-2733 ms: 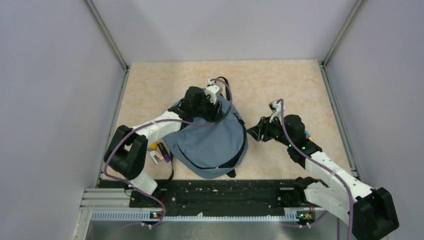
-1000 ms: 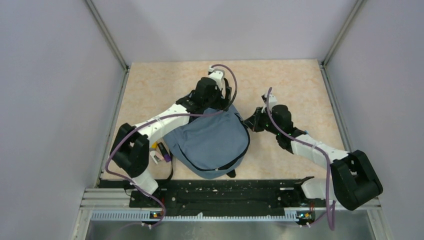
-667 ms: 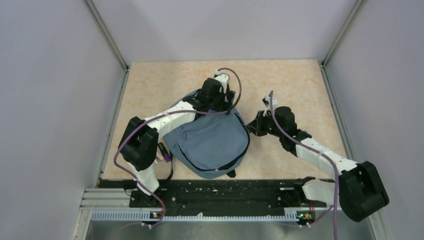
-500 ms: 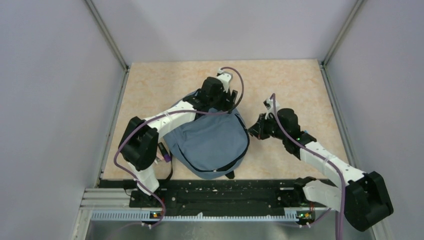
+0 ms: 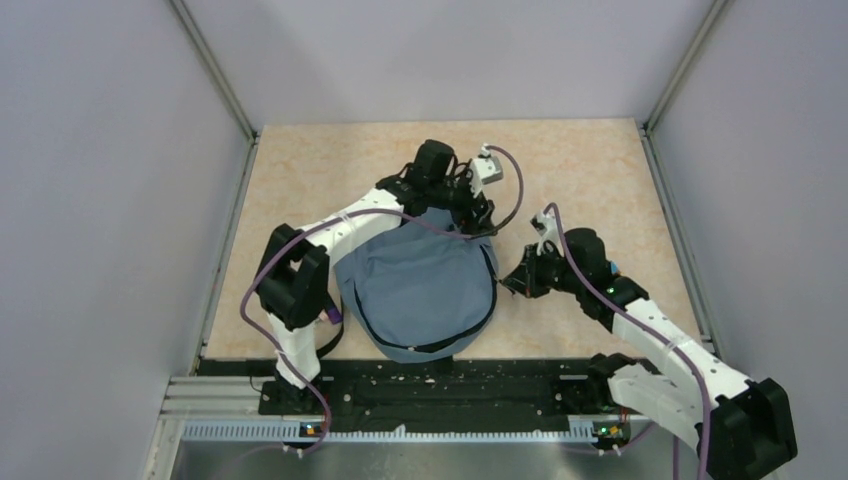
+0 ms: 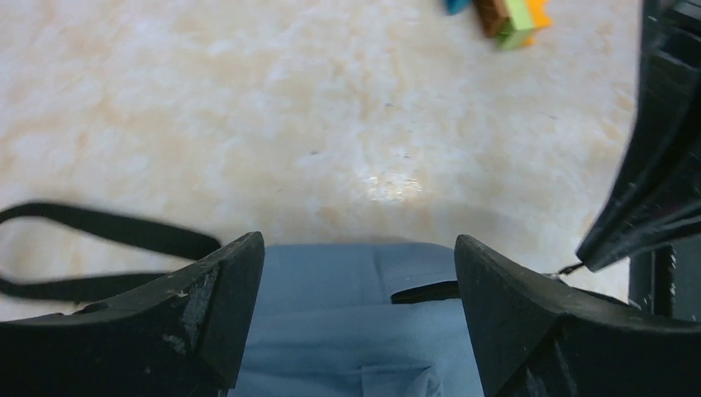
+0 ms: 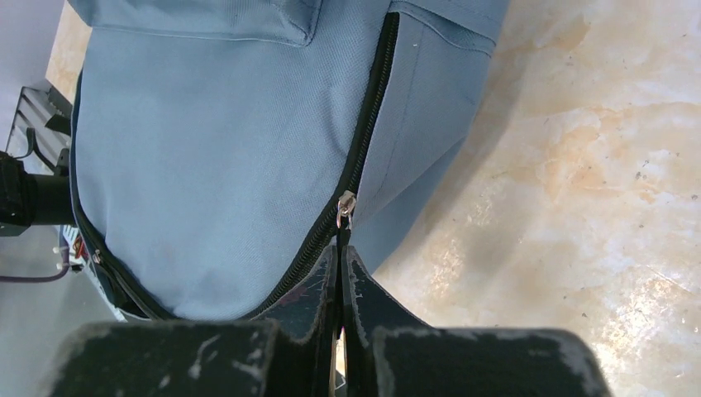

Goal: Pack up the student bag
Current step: Zip the student bag at the center of the board.

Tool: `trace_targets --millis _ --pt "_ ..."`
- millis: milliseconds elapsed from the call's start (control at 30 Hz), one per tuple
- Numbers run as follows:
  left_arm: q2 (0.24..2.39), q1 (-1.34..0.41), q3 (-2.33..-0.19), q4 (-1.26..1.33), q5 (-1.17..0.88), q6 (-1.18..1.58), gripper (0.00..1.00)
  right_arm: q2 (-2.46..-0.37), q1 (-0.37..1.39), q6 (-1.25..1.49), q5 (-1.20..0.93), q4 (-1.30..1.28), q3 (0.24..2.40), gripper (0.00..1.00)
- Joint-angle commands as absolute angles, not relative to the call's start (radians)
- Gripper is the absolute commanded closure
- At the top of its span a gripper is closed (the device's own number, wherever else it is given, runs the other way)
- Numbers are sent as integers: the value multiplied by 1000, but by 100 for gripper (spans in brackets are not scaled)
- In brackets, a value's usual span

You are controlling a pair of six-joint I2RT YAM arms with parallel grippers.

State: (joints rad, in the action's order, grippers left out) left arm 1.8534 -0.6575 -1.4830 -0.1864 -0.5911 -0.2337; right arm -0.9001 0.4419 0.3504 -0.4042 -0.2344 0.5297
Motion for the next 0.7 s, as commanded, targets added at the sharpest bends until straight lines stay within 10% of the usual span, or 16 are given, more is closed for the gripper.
trace_targets --millis 0,500,667 --pt "1914 -658 -1560 -329 -878 -468 11 -879 442 361 -393 -247 540 100" --pt "2107 -660 -1702 -637 -1000 -638 12 -876 442 360 -363 -267 571 100" --pt "2157 -662 -1749 -721 -1025 -645 30 -871 442 365 -355 -257 564 100"
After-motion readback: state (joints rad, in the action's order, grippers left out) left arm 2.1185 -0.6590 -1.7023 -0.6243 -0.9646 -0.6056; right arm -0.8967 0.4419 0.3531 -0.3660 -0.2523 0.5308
